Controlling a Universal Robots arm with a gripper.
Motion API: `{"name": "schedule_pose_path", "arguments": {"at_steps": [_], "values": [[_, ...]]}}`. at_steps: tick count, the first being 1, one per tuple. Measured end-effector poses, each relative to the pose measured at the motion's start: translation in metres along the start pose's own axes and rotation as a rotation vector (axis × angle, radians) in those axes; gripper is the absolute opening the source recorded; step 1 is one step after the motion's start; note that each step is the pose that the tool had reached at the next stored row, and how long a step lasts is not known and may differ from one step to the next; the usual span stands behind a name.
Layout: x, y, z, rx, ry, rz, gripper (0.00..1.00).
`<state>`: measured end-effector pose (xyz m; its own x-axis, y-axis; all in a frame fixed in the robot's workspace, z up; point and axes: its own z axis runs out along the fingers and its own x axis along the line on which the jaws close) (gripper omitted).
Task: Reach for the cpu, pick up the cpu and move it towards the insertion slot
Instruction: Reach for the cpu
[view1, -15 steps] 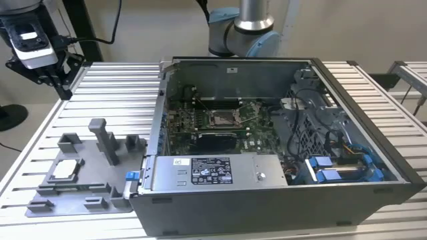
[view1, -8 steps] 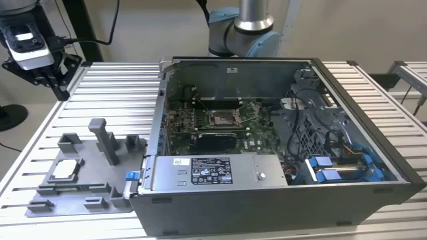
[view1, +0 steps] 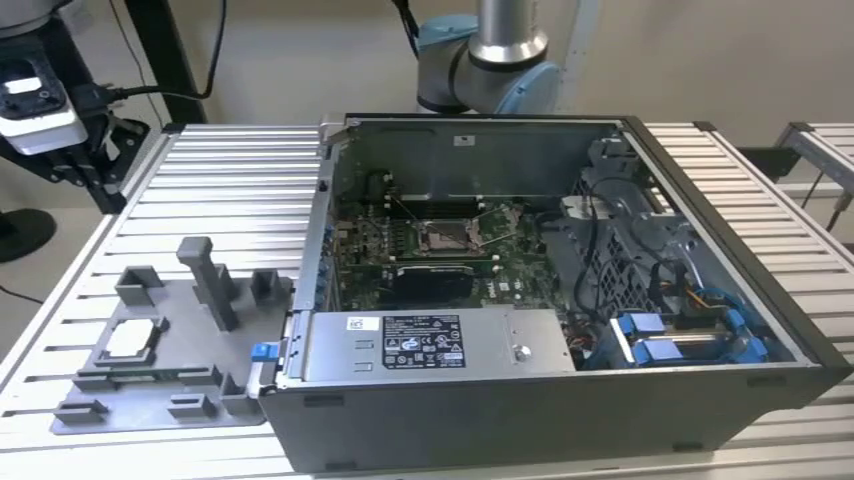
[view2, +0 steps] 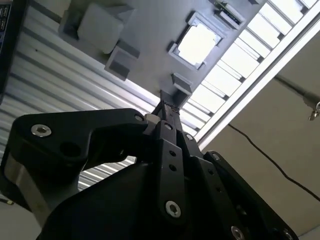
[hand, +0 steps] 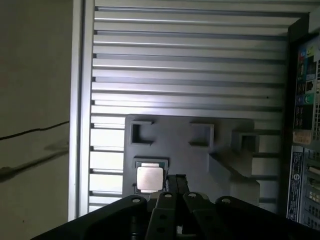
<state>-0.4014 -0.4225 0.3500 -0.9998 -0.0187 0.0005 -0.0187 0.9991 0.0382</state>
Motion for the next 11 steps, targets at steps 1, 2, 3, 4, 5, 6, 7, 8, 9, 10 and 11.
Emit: {"name": "schedule_pose_path", "arguments": {"at_steps": [1, 2, 3, 4, 5, 6, 7, 8, 9, 10, 11], "values": [[0.0008, -0.0026, -0.0001, 0.0, 0.0, 0.0, 0.0], [0.0016, -0.0052, -0.0002, 0.0, 0.0, 0.0, 0.0], [0.0024, -0.0078, -0.0002, 0.0, 0.0, 0.001, 0.0], [0.0031, -0.0099, -0.0003, 0.0001, 0.0001, 0.001, 0.0], [0.0039, -0.0122, -0.0003, 0.0, -0.0001, 0.001, 0.0], [0.0047, -0.0144, -0.0003, 0.0, -0.0001, 0.001, 0.0], [0.0055, -0.0164, -0.0003, 0.0, -0.0001, 0.002, 0.0], [0.0066, -0.0186, -0.0004, 0.0, -0.0001, 0.002, 0.0], [0.0078, -0.0198, -0.0003, 0.0001, -0.0001, 0.002, 0.0], [0.0093, -0.0205, -0.0003, 0.0001, 0.0, 0.002, 0.0], [0.0109, -0.0215, -0.0002, 0.0001, -0.0001, 0.002, 0.0]]}}
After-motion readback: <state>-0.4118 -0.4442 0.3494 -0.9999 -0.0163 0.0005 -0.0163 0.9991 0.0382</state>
